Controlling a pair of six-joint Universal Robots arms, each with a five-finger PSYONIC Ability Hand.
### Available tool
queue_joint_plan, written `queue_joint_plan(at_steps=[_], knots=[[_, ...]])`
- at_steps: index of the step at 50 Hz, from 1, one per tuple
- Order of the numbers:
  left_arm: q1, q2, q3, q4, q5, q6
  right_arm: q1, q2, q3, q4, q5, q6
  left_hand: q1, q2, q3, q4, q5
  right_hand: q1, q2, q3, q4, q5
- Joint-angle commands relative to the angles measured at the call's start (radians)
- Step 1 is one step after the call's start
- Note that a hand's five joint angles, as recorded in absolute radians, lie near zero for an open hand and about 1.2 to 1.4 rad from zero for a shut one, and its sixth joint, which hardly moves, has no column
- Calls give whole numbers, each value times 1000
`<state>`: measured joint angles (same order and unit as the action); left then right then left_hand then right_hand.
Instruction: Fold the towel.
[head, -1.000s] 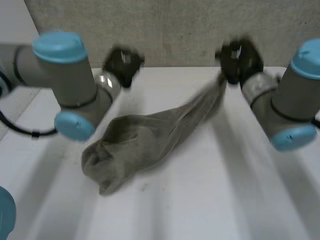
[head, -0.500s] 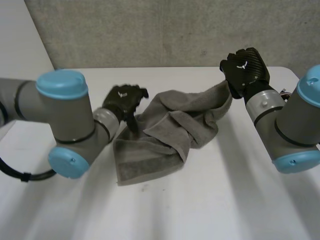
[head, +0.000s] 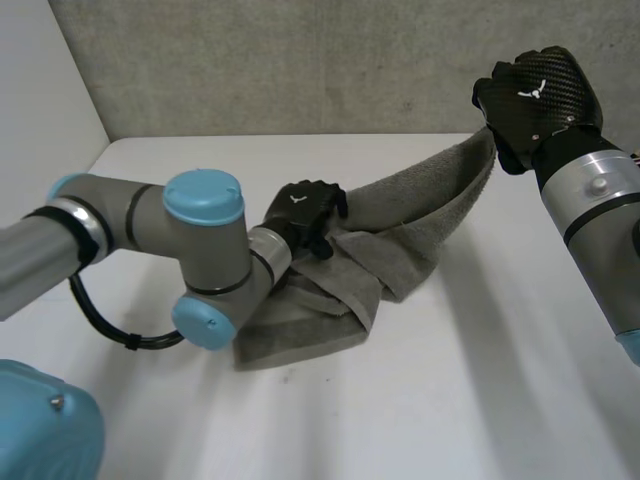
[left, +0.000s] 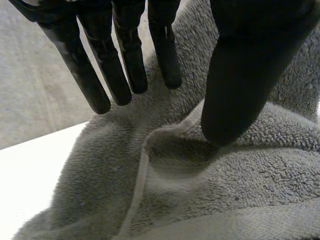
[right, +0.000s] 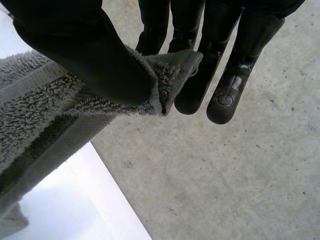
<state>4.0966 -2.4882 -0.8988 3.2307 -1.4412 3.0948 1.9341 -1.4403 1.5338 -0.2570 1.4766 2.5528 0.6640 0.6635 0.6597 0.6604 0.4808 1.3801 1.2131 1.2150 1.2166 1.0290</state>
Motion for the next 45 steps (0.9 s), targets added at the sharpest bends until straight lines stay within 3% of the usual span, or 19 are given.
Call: queue_joint_plan(at_steps=[1, 15, 17, 19, 22, 30, 35, 36, 45], knots=[[-21, -86, 103, -37, 4, 1, -7, 1, 12, 1, -1, 0, 204, 205, 208, 208, 213, 16, 183, 181, 180, 193], [-27, -195, 248, -65, 4, 4, -43, 15, 22, 2, -7, 0, 201, 202, 205, 205, 210, 16, 183, 181, 180, 193], [-27, -209, 267, -69, 2, 4, -44, 18, 23, 2, -9, -2, 286, 287, 291, 290, 295, 16, 183, 181, 180, 193], [-32, -215, 284, -86, -2, 13, -53, 18, 22, -1, -9, -2, 730, 731, 735, 734, 739, 16, 183, 181, 180, 193], [-38, -207, 284, -95, -7, 15, -64, 20, 12, -1, -7, -2, 732, 733, 737, 736, 741, 16, 183, 181, 180, 193], [-25, 17, 232, -223, -19, 16, -76, 29, -21, 31, -4, -8, 732, 733, 737, 736, 741, 16, 183, 181, 180, 193], [68, 314, 92, -328, -41, 62, -81, 34, -78, 160, -7, -13, 732, 733, 737, 736, 741, 16, 183, 181, 180, 193], [68, 314, 92, -328, -41, 62, -81, 34, -78, 160, -7, -13, 732, 733, 737, 736, 741, 16, 183, 181, 180, 193], [177, 676, -103, -442, -36, 372, -107, 21, -224, 448, -25, -17, 732, 733, 737, 736, 741, 16, 183, 181, 180, 193]])
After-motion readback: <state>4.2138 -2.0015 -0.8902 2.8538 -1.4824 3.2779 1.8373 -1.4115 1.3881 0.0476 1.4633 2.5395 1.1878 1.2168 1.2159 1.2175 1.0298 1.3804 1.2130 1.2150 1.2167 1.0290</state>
